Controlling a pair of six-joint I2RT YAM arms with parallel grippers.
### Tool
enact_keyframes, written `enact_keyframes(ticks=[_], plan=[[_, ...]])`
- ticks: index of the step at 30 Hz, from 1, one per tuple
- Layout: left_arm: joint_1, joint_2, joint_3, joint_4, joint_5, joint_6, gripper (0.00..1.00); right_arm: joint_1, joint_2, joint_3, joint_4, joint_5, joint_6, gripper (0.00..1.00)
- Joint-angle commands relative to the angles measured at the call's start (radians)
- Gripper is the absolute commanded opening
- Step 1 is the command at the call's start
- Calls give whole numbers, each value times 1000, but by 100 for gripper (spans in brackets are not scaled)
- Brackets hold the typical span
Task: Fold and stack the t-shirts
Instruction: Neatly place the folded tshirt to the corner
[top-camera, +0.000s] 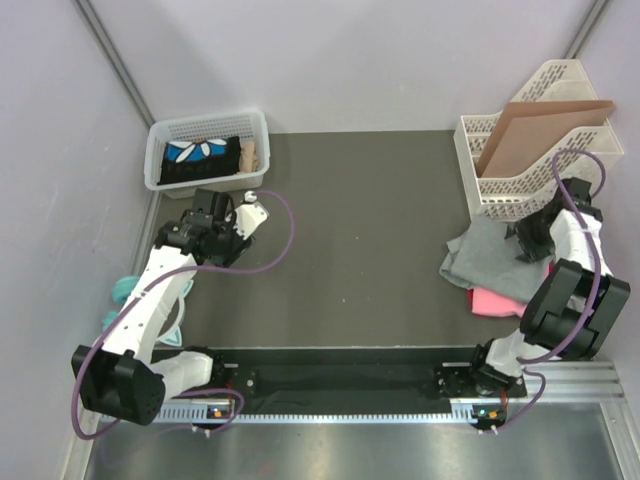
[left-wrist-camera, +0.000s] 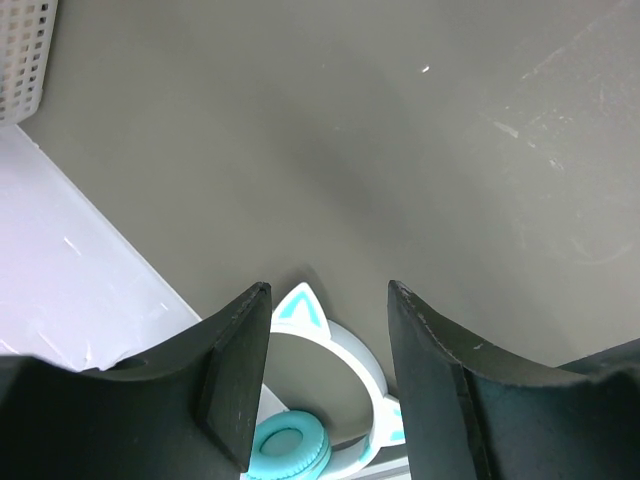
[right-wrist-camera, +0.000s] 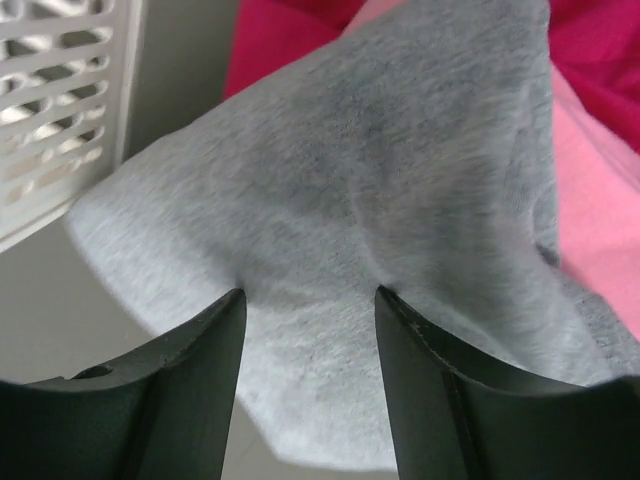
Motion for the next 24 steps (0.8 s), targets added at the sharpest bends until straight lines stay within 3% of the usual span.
enact_keyframes(ticks=[1, 4, 10, 18, 21, 24], plan=[[3, -1, 6, 15, -26, -7, 55, -23, 100, -67, 88, 99, 10, 54], [3, -3, 6, 6, -29, -5, 56, -24, 214, -96, 134, 97, 2, 54], [3, -13, -8, 6, -28, -29, 56, -24, 279, -113, 159, 82, -24, 53], [3, -13, 38, 5, -32, -71, 60, 15, 30, -6, 75, -67, -46, 55], [3, -22, 38, 34, -35, -102, 87, 107, -104, 95, 15, -39, -49, 55], [3, -42, 32, 69, -26, -123, 95, 262, -236, 163, 47, -15, -81, 56]])
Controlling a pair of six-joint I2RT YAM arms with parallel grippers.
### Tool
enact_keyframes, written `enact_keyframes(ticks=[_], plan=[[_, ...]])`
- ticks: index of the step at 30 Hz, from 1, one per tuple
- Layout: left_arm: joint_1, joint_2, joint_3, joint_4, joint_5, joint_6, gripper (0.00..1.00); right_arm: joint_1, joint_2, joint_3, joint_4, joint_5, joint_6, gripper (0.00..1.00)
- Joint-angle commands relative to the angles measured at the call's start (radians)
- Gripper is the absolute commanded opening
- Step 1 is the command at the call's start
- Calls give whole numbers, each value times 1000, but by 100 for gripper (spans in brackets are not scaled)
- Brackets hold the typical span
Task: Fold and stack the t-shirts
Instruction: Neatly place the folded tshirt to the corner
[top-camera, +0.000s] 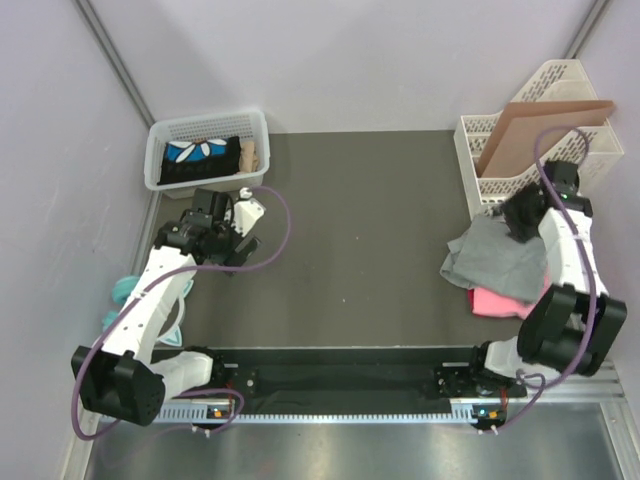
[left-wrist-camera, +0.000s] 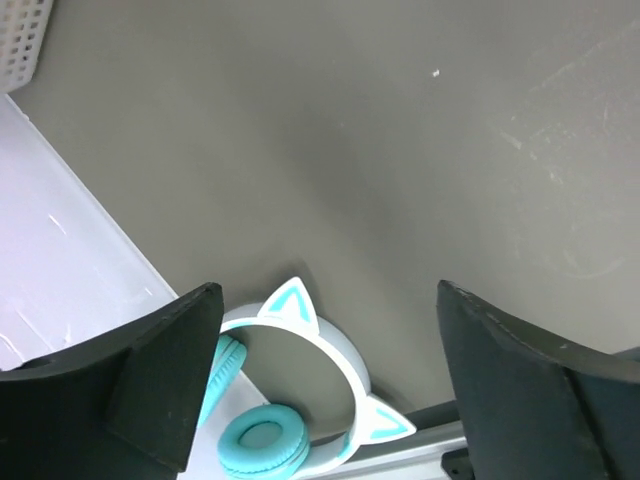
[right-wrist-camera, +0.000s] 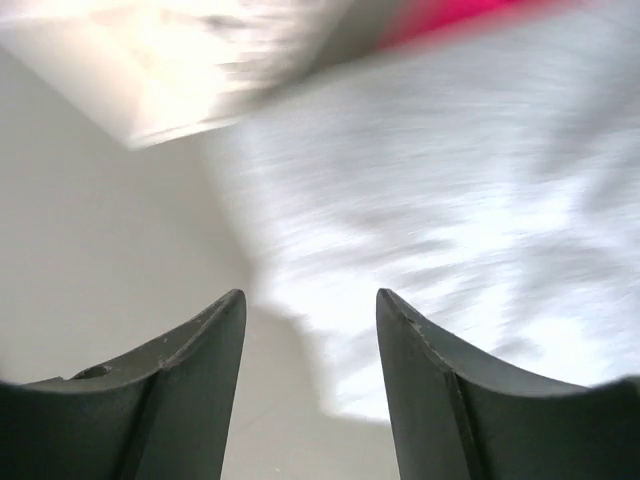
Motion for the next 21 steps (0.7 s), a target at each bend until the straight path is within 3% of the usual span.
enact_keyframes(ticks=[1, 5, 7, 10, 12, 21], plan=[[2, -46, 32, 75, 5, -55, 96, 224, -244, 165, 45, 20, -66, 56], [7, -51, 39, 110, -1, -89, 99, 474, -311, 187, 120, 77, -179, 64], [13, -54, 38, 133, 8, -100, 99, 602, -335, 158, 195, 79, -250, 83], [28, -59, 40, 169, 16, -121, 99, 728, -323, 121, 231, 92, -328, 96], [59, -57, 46, 181, 46, -146, 99, 763, -302, 128, 212, 62, -356, 100], [286, -17, 70, 222, 252, -212, 99, 932, -219, 179, 234, 37, -382, 100]])
